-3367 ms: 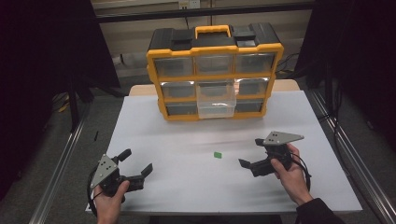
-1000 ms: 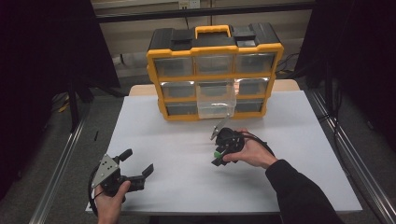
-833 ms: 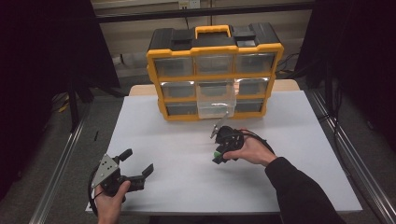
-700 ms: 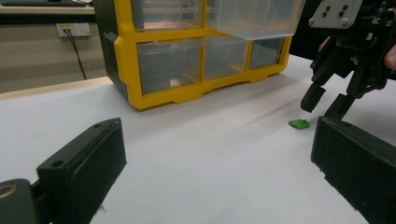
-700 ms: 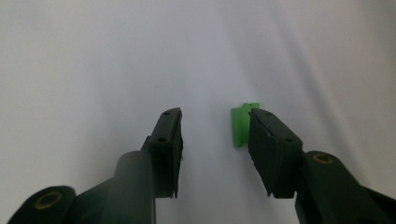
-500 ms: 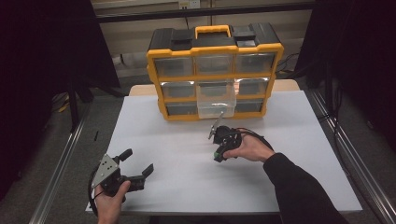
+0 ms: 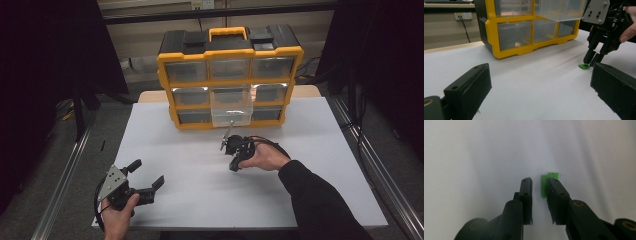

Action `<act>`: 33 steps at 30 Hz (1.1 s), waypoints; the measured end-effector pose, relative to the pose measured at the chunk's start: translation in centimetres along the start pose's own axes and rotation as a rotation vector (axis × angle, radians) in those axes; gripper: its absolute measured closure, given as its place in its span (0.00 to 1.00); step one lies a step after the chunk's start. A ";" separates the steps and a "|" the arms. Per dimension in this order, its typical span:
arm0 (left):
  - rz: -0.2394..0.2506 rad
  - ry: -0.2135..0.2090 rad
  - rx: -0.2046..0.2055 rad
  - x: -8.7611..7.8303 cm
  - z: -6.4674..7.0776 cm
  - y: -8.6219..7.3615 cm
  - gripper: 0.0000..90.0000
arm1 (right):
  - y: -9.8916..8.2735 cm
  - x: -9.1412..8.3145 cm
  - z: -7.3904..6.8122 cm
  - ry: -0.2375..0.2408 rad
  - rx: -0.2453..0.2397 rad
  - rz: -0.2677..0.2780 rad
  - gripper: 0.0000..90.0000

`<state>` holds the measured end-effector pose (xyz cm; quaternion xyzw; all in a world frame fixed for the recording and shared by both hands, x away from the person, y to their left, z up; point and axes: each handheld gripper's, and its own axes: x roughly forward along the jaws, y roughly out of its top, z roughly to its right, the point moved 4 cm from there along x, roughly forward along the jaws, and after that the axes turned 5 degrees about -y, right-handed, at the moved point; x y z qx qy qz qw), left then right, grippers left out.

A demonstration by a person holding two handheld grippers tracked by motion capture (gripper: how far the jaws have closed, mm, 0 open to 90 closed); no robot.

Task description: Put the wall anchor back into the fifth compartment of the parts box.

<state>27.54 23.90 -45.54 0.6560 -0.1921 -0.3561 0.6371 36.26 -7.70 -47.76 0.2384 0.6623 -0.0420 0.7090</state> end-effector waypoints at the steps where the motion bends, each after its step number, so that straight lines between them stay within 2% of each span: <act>1: -0.001 0.000 0.001 0.0 0.0 0.0 0.03 | 0.0 0.0 0.0 0.002 0.007 -0.006 0.83; 5: 0.000 -0.001 0.000 0.0 0.0 0.0 0.03 | 0.0 0.4 0.1 0.000 0.015 -0.020 0.84; 6: -0.001 -0.001 0.001 0.0 0.0 0.0 0.03 | 0.0 0.5 0.2 0.000 0.000 -0.018 0.84; 7: -0.001 0.000 0.001 0.0 0.0 0.0 0.03 | -0.1 0.6 0.2 -0.002 0.012 -0.026 0.86; 9: 0.000 0.003 -0.002 0.0 0.0 0.0 0.03 | 0.0 0.6 0.4 -0.001 -0.009 -0.018 0.86; 10: -0.001 0.003 0.000 0.0 0.0 0.0 0.03 | 0.0 0.6 0.4 -0.002 -0.008 -0.017 0.86; 11: -0.001 0.001 0.001 0.0 0.0 0.0 0.03 | 0.0 0.6 0.2 -0.003 0.011 -0.025 0.86; 12: 0.000 0.001 0.001 0.0 0.0 0.0 0.03 | 0.0 0.6 0.4 -0.006 -0.007 -0.012 0.86; 13: 0.000 0.001 0.000 0.0 0.0 0.0 0.03 | 0.0 0.6 0.2 -0.003 0.009 -0.026 0.86; 15: 0.000 0.002 -0.002 0.0 0.0 0.0 0.03 | 0.1 0.5 0.2 -0.008 0.010 -0.023 0.86; 16: -0.001 0.005 0.000 0.0 0.0 0.0 0.03 | 0.1 0.5 0.3 -0.007 -0.014 -0.008 0.86; 18: -0.001 0.001 0.000 0.0 0.0 0.0 0.03 | 0.2 0.6 0.1 -0.001 -0.005 -0.003 0.86; 19: -0.001 0.002 -0.001 0.0 0.0 0.0 0.03 | 0.1 0.5 0.0 -0.004 0.000 -0.021 0.86; 20: 0.000 0.003 -0.003 0.0 0.0 0.0 0.03 | 0.2 0.7 0.1 -0.004 -0.022 -0.010 0.87; 23: 0.000 0.002 -0.002 0.0 0.0 0.0 0.03 | 0.1 0.8 -0.1 0.000 -0.011 -0.025 0.88; 29: -0.001 0.002 -0.001 0.0 0.0 0.0 0.03 | 0.1 1.1 -0.1 0.003 -0.044 -0.026 0.88; 32: -0.003 0.001 0.001 0.0 0.0 0.0 0.03 | 0.2 1.1 -0.1 0.003 -0.039 -0.025 0.89; 33: -0.003 0.001 0.001 0.0 0.0 0.0 0.03 | 0.2 1.0 -0.3 0.002 -0.021 -0.041 0.89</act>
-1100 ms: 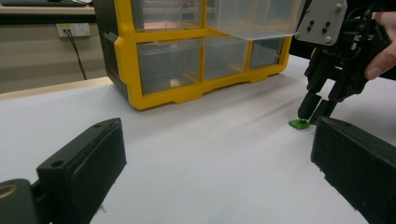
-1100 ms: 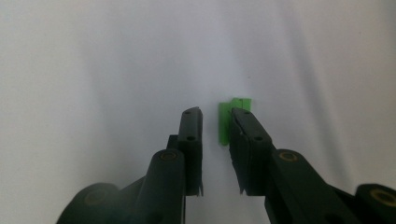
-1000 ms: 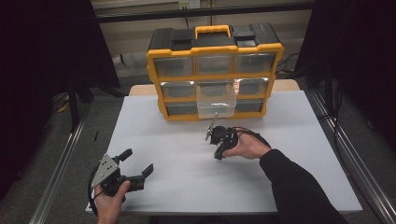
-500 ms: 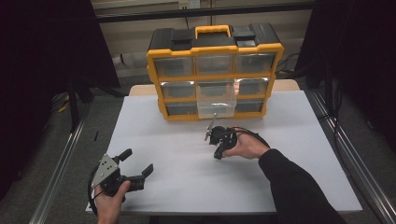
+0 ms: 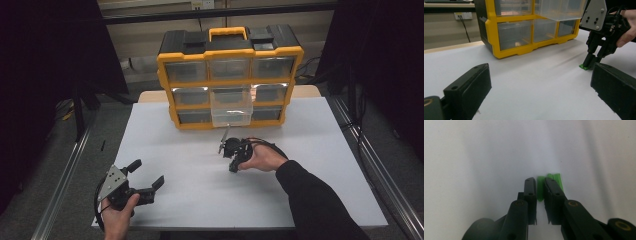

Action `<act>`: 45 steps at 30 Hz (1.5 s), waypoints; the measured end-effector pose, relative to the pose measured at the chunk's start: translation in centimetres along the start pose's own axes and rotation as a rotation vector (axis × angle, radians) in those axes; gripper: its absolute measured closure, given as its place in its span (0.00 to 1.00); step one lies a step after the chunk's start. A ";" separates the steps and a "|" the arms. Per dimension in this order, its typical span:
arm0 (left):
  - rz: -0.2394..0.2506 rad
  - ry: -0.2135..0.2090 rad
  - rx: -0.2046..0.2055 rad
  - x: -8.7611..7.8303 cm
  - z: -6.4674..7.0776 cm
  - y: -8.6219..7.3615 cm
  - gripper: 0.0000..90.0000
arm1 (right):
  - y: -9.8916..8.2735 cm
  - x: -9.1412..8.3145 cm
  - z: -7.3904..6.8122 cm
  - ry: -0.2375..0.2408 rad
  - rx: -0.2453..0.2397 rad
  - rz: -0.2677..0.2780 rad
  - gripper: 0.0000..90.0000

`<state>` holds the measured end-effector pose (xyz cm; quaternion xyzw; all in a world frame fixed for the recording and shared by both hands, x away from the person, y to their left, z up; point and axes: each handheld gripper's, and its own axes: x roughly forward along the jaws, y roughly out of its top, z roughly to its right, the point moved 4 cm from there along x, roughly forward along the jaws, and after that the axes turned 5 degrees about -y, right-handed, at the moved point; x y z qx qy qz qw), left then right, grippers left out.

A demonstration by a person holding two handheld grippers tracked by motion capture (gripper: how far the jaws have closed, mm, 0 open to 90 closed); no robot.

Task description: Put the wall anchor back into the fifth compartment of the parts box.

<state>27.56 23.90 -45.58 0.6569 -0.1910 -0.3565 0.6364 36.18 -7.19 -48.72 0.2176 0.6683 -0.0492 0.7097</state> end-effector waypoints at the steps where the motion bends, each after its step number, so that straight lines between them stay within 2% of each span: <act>1: 0.001 0.000 -0.001 0.0 0.0 0.0 0.03 | 0.0 0.0 0.0 -0.001 -0.010 0.002 0.90; 4: -0.003 0.001 0.002 0.0 0.0 0.0 0.03 | 0.1 0.1 0.1 0.014 -0.022 0.002 0.94; 6: -0.001 0.000 0.001 0.0 0.0 0.0 0.03 | 0.1 0.1 0.0 0.018 -0.007 0.003 0.94; 12: 0.000 0.000 0.001 0.0 0.0 0.0 0.03 | 0.0 0.1 0.1 0.018 -0.023 0.005 0.94; 14: 0.000 0.000 0.000 0.0 0.0 0.0 0.03 | 0.0 0.0 0.0 0.015 -0.010 -0.001 0.94; 18: 0.001 -0.001 0.000 0.0 0.0 0.0 0.03 | 0.0 0.0 -0.1 0.023 -0.014 0.002 0.94; 20: 0.001 0.000 0.000 0.0 0.0 0.0 0.03 | 0.0 0.0 -0.2 0.027 -0.027 0.011 0.94; 22: 0.001 -0.001 -0.001 0.0 0.0 0.0 0.03 | 0.0 -0.2 -0.3 0.026 -0.014 0.004 0.94; 26: -0.001 0.004 -0.003 0.0 0.0 0.0 0.03 | 0.1 -0.6 -0.1 0.030 -0.028 0.043 0.94; 27: -0.001 0.004 -0.003 0.0 0.0 0.0 0.03 | 0.1 -0.8 -0.3 0.029 -0.004 0.048 0.94; 29: 0.002 0.000 -0.002 0.0 0.0 0.0 0.03 | -0.1 -1.1 -0.2 0.035 -0.034 0.051 0.94; 30: 0.001 0.000 -0.001 0.0 0.0 0.0 0.03 | 0.0 -1.3 -0.3 0.038 -0.020 0.067 0.94; 35: -0.001 0.005 -0.003 0.0 0.0 0.0 0.03 | -0.1 -2.5 -0.5 0.046 -0.010 0.109 0.94; 36: -0.001 0.007 -0.006 0.0 0.0 0.0 0.03 | -0.1 -2.8 -0.5 0.043 -0.015 0.131 0.94; 43: -0.003 0.007 -0.005 0.0 -0.1 0.0 0.03 | -0.4 -4.4 -0.6 0.040 0.004 0.164 0.94; 45: 0.001 0.009 -0.005 0.0 -0.1 0.0 0.03 | -0.4 -4.9 -0.6 0.041 -0.007 0.185 0.94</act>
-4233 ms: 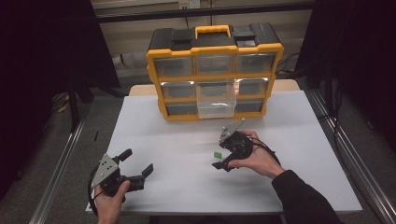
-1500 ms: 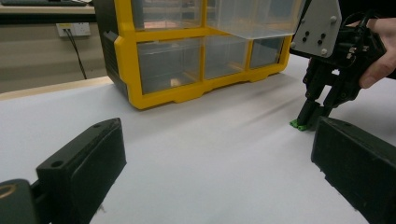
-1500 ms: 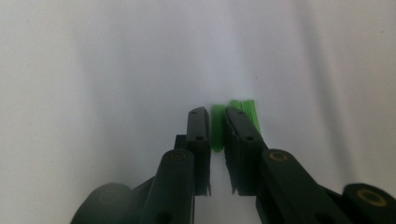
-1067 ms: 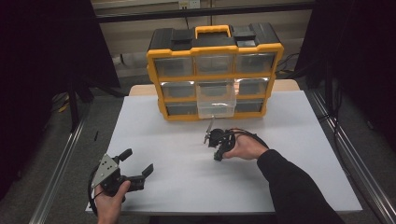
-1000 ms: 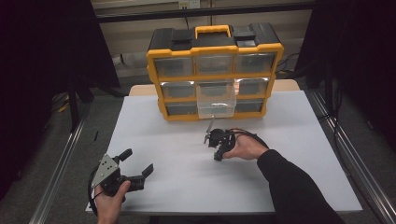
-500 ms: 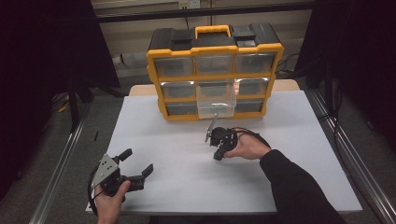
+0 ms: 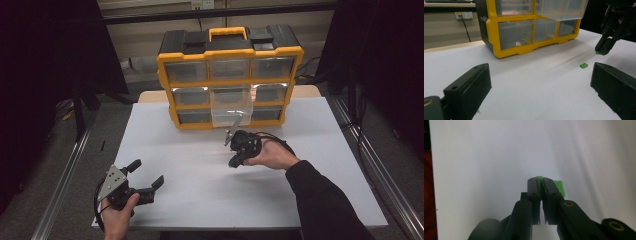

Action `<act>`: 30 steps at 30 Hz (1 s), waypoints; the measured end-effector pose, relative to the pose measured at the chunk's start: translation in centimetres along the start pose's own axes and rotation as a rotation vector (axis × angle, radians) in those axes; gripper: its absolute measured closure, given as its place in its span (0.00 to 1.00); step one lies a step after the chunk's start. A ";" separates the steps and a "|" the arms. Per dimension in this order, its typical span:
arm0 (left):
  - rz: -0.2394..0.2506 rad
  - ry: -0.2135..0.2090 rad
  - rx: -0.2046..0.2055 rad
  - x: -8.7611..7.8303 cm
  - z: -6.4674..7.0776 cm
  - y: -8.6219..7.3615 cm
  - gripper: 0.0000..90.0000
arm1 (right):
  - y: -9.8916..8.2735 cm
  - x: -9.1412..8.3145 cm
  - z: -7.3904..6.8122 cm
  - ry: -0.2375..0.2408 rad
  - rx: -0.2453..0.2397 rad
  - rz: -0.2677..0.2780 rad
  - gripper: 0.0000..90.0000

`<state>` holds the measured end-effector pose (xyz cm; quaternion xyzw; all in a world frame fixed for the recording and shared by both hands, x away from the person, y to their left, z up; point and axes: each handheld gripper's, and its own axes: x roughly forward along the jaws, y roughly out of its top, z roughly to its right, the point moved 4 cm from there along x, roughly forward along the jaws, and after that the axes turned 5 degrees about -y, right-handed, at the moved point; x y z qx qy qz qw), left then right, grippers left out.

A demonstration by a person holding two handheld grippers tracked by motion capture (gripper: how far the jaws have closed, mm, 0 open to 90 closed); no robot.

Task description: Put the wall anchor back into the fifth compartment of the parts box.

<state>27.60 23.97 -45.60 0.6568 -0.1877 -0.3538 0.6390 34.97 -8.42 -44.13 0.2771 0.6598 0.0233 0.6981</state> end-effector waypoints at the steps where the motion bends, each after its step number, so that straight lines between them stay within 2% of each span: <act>1: -0.003 -0.002 0.001 0.0 0.0 0.0 0.03 | 0.0 -0.3 -0.1 0.001 0.000 0.004 0.94; 4: -0.003 -0.002 0.004 0.0 -0.1 -0.1 0.03 | 0.2 -0.9 -0.2 0.004 -0.018 0.031 0.94; 5: -0.001 0.004 0.004 -0.1 -0.1 -0.1 0.03 | 0.2 -1.1 -0.3 0.004 0.000 0.026 0.94; 7: 0.006 0.003 -0.008 -0.1 0.0 0.0 0.03 | 0.3 -1.5 -0.1 0.000 -0.009 0.052 0.94; 12: 0.001 0.001 -0.003 0.0 -0.1 0.0 0.03 | 0.5 -2.4 0.2 0.002 -0.012 0.096 0.94; 19: 0.000 0.002 -0.007 -0.1 -0.1 0.0 0.03 | 0.9 -3.5 0.2 -0.003 -0.008 0.122 0.94; 20: 0.001 0.005 -0.011 -0.1 -0.1 0.0 0.03 | 0.9 -3.6 0.3 -0.004 -0.025 0.134 0.94; 21: 0.005 0.007 -0.018 -0.1 -0.1 0.0 0.03 | 1.0 -3.8 0.2 -0.006 -0.010 0.131 0.94; 23: 0.014 0.010 -0.024 0.0 -0.1 0.0 0.03 | 1.2 -4.1 0.4 -0.012 -0.009 0.154 0.94; 24: 0.003 0.006 -0.006 -0.1 -0.2 0.0 0.03 | 1.3 -4.3 0.4 -0.010 -0.008 0.161 0.94; 30: 0.004 0.006 -0.018 -0.1 -0.1 0.0 0.03 | 1.8 -5.8 0.5 -0.015 -0.015 0.188 0.94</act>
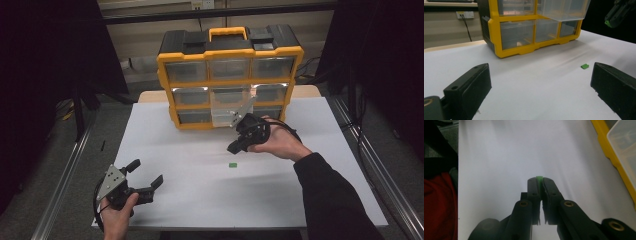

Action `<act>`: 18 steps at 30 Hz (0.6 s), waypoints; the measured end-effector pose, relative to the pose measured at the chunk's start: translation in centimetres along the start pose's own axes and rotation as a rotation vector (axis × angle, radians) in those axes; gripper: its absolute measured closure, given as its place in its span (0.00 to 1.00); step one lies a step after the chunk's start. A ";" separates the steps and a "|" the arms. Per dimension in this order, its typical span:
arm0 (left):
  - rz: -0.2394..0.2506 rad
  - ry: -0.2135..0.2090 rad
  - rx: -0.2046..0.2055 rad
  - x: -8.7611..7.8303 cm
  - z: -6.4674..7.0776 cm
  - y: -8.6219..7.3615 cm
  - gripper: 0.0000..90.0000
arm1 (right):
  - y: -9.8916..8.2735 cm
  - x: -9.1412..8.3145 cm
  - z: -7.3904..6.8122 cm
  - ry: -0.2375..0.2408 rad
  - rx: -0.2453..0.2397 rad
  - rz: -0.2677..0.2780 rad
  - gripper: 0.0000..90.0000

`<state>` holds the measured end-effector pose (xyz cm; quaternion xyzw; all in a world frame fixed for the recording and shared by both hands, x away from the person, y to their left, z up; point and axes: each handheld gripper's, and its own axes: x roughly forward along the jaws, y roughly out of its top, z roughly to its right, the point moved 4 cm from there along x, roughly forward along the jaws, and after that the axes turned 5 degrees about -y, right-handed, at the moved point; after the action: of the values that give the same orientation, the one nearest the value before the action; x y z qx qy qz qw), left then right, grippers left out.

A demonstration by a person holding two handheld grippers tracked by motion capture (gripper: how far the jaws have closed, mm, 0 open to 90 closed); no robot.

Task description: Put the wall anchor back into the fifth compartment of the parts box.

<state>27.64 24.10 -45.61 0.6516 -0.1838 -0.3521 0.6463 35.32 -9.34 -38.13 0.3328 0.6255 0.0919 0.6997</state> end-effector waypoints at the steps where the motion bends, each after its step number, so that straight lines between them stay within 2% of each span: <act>1: -0.006 -0.001 0.008 0.0 0.0 0.0 0.03 | 0.1 -0.2 0.0 0.002 0.002 0.001 0.94; 14: 0.008 -0.005 -0.007 0.0 0.1 0.0 0.03 | 1.7 -1.9 1.3 0.010 0.012 0.049 0.94; 18: -0.004 -0.008 0.009 0.0 0.0 0.0 0.03 | 2.4 -2.7 1.3 0.003 -0.003 0.061 0.94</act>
<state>27.65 24.09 -45.60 0.6532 -0.1868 -0.3552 0.6421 36.74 -9.43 -34.58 0.3508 0.6160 0.1147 0.6960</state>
